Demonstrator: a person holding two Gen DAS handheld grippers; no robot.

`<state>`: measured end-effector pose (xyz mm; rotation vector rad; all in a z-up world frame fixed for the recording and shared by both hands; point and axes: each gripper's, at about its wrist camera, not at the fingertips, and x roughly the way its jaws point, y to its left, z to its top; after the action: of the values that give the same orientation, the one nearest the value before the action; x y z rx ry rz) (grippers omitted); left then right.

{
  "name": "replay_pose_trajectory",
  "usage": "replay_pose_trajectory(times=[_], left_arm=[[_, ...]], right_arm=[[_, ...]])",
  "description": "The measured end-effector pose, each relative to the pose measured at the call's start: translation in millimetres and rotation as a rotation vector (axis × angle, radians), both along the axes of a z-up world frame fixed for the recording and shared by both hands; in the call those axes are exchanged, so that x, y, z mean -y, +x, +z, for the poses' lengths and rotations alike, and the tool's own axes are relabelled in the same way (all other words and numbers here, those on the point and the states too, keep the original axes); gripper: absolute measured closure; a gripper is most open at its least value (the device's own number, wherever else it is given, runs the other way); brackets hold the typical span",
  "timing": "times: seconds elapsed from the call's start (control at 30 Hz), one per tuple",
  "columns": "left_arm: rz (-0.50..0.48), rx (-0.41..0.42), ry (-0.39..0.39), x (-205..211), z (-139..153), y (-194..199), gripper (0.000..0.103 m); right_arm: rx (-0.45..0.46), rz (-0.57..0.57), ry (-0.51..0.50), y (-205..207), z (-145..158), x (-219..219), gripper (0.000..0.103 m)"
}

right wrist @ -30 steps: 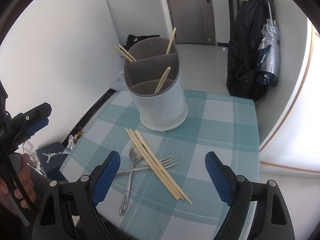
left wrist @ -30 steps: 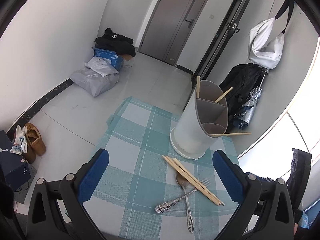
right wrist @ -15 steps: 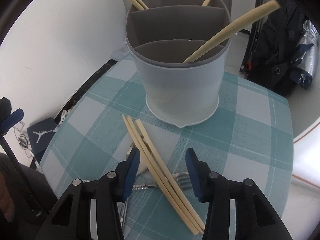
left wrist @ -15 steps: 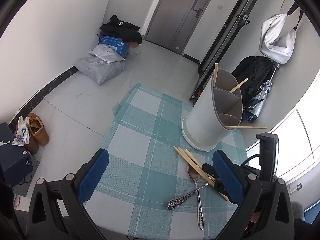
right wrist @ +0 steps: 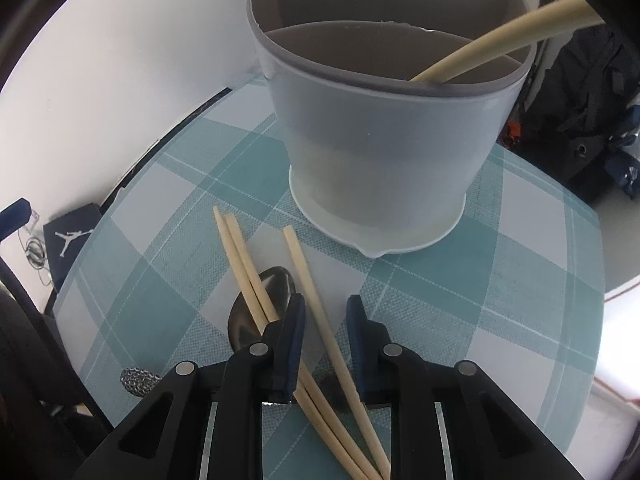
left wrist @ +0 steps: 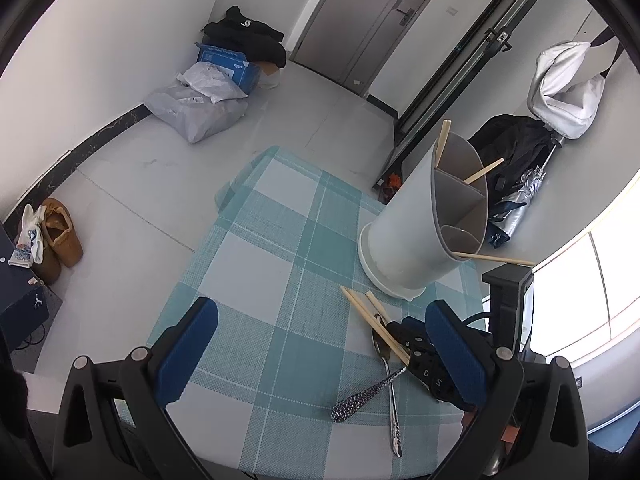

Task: Organize utensils
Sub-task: 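Lower the right gripper onto the loose chopsticks and pinch one chopstick, then lift the chopstick with the right gripper while the left gripper moves toward the spoon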

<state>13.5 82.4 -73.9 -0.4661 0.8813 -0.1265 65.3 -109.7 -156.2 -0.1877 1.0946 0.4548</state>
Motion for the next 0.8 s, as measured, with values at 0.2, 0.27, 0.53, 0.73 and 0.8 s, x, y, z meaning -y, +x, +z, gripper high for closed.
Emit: replay_pose_trajectory(times=[0.2, 0.27, 0.53, 0.73, 0.8], left_arm=[[0.001, -0.011, 0.002, -0.6, -1.3, 1.8, 0.001], [0.004, -0.016, 0.002, -1.3, -2.1, 2.6, 0.001], [0.006, -0.024, 0.001, -1.7, -2.6, 3.2, 0.001], [0.008, -0.043, -0.006, 0.6, -5.6, 4.3, 0.001], [0.006, -0.048, -0.005, 2.9, -6.1, 4.2, 0.001]], right_arm=[[0.002, 0.048, -0.030, 5.0, 0.1, -15.4, 0.083], [-0.007, 0.054, -0.016, 7.5, 2.8, -17.9, 0.092], [0.037, 0.021, -0.027, -5.4, 11.6, -15.9, 0.098], [0.036, -0.043, 0.015, -22.5, 25.6, 4.0, 0.099], [0.027, -0.062, 0.020, -29.0, 29.8, 15.0, 0.099]])
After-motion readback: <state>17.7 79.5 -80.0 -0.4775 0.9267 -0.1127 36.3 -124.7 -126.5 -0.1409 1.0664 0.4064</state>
